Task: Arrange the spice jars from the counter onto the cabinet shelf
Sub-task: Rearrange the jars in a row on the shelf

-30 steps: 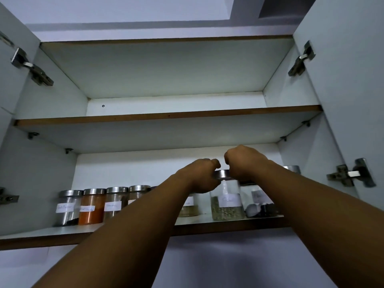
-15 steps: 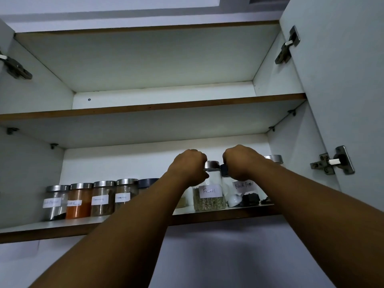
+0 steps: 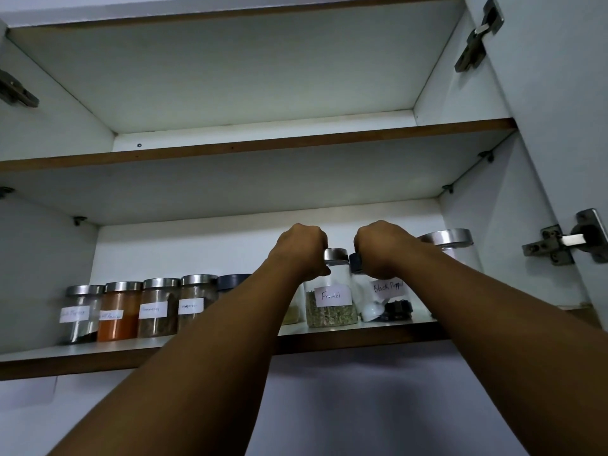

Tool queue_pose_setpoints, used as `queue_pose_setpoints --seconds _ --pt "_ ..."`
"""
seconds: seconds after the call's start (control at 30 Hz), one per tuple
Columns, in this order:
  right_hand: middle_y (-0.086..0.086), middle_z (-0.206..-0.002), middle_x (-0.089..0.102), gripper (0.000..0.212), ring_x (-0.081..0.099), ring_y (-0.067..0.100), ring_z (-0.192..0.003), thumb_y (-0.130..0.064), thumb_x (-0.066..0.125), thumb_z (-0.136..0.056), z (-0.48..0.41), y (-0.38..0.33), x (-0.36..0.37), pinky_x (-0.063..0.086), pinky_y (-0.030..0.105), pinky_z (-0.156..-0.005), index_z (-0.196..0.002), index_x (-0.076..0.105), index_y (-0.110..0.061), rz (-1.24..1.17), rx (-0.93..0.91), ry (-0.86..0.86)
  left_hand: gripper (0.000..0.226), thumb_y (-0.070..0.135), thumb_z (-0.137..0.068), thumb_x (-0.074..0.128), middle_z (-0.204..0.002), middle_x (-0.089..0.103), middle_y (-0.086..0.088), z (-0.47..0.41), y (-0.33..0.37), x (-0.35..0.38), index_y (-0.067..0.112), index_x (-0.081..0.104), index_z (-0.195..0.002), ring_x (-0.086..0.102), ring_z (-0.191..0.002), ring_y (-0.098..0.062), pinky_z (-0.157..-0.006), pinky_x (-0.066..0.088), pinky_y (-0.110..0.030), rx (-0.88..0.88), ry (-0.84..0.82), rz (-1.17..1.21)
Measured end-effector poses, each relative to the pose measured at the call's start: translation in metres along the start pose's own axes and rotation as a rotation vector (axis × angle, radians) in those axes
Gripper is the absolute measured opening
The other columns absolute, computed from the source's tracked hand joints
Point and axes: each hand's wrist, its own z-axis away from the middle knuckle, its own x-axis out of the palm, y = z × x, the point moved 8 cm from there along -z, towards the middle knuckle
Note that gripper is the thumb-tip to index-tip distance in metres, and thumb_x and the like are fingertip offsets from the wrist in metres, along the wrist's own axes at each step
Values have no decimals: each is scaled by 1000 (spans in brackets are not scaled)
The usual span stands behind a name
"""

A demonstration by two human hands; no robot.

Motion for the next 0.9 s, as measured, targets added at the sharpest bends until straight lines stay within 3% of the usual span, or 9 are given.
queue_pose_setpoints --seconds 0.2,0.27,0.33,0.4,0.47,0.57,0.67,0.77,0.9 --pt "1 -64 44 31 46 17 -61 -19 58 -87 -18 1 24 30 24 -47 -61 43 -16 -32 30 -22 28 22 -79 71 -98 66 -6 -18 -8 30 11 66 -105 60 -92 -24 -76 49 -30 18 -131 -158" --pt "2 -70 46 19 47 17 -66 -18 57 -88 -21 2 34 39 25 -60 -70 51 -12 -48 52 -57 20 12 -82 62 -85 61 -4 -25 -8 39 9 66 -101 56 -81 -22 -70 47 -28 38 -174 -226" --pt "5 -90 51 5 50 25 -89 -15 57 -86 -22 3 43 43 38 -84 -91 57 -14 -58 93 -87 19 8 -84 54 -81 53 -4 -29 -8 45 7 64 -100 49 -76 -21 -68 43 -27 60 -216 -286" --pt "10 -107 53 17 50 32 -103 -10 56 -82 -25 4 54 43 44 -93 -99 57 -15 -45 119 -129 21 8 -86 50 -86 52 -5 -33 -8 54 7 63 -103 47 -78 -21 -72 42 -28 88 -262 -335" --pt "12 -99 54 7 51 29 -90 -5 55 -80 -31 2 64 46 35 -82 -78 48 -7 -29 100 -178 26 8 -88 48 -94 56 -7 -36 -11 64 7 63 -109 47 -80 -21 -73 41 -28 96 -306 -379" --pt "5 -70 42 26 45 17 -65 -3 53 -83 -40 0 71 40 27 -71 -62 38 -8 -8 97 -205 32 6 -88 47 -109 60 -9 -40 -18 76 8 59 -117 50 -86 -21 -73 39 -27 90 -351 -433" --pt "3 -68 37 7 46 18 -72 -5 52 -86 -48 -3 77 39 25 -73 -79 52 -5 17 65 -226 38 5 -89 47 -120 57 -13 -42 -19 85 7 52 -127 56 -103 -26 -76 39 -27 107 -366 -447" --pt "3 -71 37 23 46 19 -86 -6 52 -87 -56 -3 91 39 25 -75 -109 59 -5 20 58 -276 45 5 -90 47 -126 52 -15 -44 -24 95 7 43 -135 53 -111 -28 -79 40 -28 126 -366 -444" --pt "4 -74 41 10 47 21 -81 -7 52 -88 -67 -3 94 39 28 -75 -96 58 -5 44 43 -284 52 6 -90 47 -132 45 -18 -51 -35 104 6 33 -141 51 -115 -31 -86 43 -32 117 -365 -420"
